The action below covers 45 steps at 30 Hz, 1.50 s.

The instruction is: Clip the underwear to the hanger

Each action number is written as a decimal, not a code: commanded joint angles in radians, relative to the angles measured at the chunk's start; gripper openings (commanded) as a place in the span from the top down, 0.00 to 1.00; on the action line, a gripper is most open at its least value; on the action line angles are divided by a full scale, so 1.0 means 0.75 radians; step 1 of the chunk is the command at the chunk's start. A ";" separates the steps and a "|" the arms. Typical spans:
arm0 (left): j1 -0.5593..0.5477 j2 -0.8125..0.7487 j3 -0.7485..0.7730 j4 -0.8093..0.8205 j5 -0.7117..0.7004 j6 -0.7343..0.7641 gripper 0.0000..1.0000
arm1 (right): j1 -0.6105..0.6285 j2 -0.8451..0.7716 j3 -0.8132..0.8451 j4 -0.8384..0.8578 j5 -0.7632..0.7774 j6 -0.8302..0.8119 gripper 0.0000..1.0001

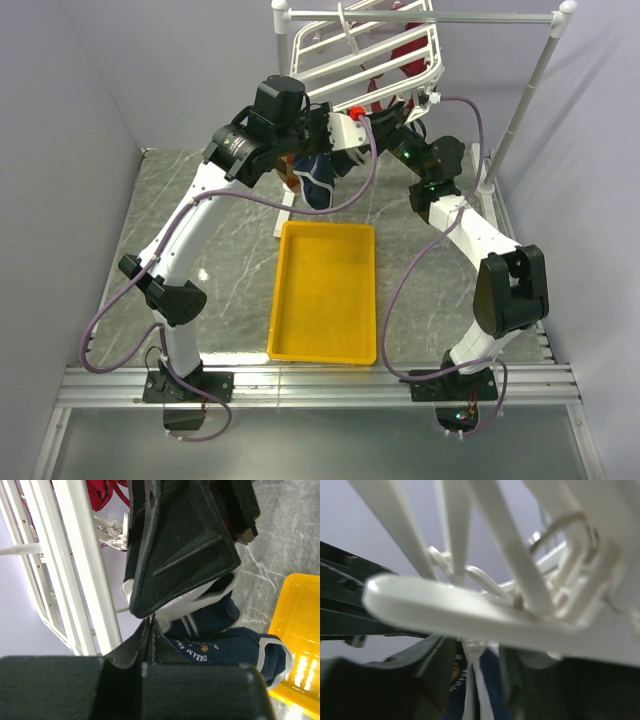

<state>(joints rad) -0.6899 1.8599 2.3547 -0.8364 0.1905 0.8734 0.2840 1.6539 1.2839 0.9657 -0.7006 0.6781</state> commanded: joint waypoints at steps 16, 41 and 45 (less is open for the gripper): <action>-0.013 -0.142 -0.157 0.090 0.028 0.012 0.93 | -0.002 -0.072 0.014 -0.193 -0.058 -0.092 0.15; 0.069 -0.406 -0.472 0.056 0.175 -0.450 0.01 | -0.041 -0.395 -0.178 -0.623 -0.170 -0.315 0.08; 0.110 -0.443 -0.521 0.066 0.198 -0.565 0.01 | -0.041 -0.458 -0.231 -0.686 -0.154 -0.380 0.07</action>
<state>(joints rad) -0.6300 1.5620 1.9858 -0.7982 0.2985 0.5674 0.2588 1.3674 1.1324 0.4816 -0.8112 0.4511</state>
